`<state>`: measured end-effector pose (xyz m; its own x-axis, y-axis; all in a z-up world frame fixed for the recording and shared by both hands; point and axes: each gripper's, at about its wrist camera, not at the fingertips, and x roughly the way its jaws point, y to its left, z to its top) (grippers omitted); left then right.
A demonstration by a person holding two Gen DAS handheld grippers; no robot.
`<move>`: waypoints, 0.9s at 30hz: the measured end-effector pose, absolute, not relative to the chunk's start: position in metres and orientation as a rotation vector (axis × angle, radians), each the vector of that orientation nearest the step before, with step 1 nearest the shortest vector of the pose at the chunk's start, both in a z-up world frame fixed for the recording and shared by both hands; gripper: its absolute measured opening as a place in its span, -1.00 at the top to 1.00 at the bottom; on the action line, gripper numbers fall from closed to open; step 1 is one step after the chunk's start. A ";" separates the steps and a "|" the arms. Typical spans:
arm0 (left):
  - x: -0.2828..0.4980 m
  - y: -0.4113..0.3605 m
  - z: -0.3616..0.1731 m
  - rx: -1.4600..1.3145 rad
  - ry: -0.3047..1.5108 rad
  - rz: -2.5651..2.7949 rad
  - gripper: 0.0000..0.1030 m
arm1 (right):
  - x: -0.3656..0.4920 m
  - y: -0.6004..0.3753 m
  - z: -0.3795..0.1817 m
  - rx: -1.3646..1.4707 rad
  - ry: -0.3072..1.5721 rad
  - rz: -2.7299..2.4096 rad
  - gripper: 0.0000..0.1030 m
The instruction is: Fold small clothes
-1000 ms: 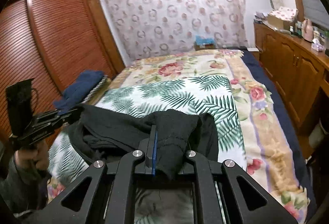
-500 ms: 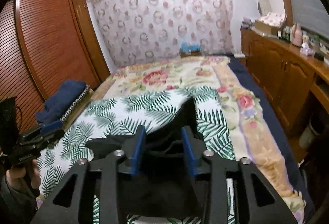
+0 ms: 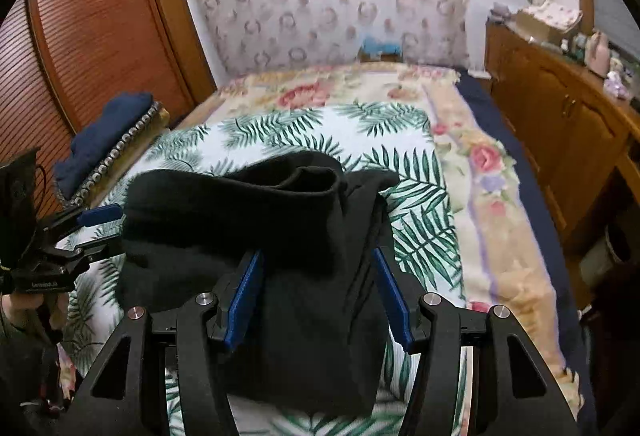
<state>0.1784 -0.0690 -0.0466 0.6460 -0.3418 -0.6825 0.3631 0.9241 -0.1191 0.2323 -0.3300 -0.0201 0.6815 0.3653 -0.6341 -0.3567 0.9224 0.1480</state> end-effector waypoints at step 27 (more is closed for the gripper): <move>0.201 -0.056 -0.051 -0.040 0.818 -0.336 -0.39 | 0.260 -0.358 -0.016 0.071 0.723 0.246 0.19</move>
<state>0.2013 -0.0560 -0.0511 0.6342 -0.3091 -0.7087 0.2782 0.9464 -0.1639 0.2604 -0.3583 -0.0164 0.7222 0.2466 -0.6462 -0.1980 0.9689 0.1485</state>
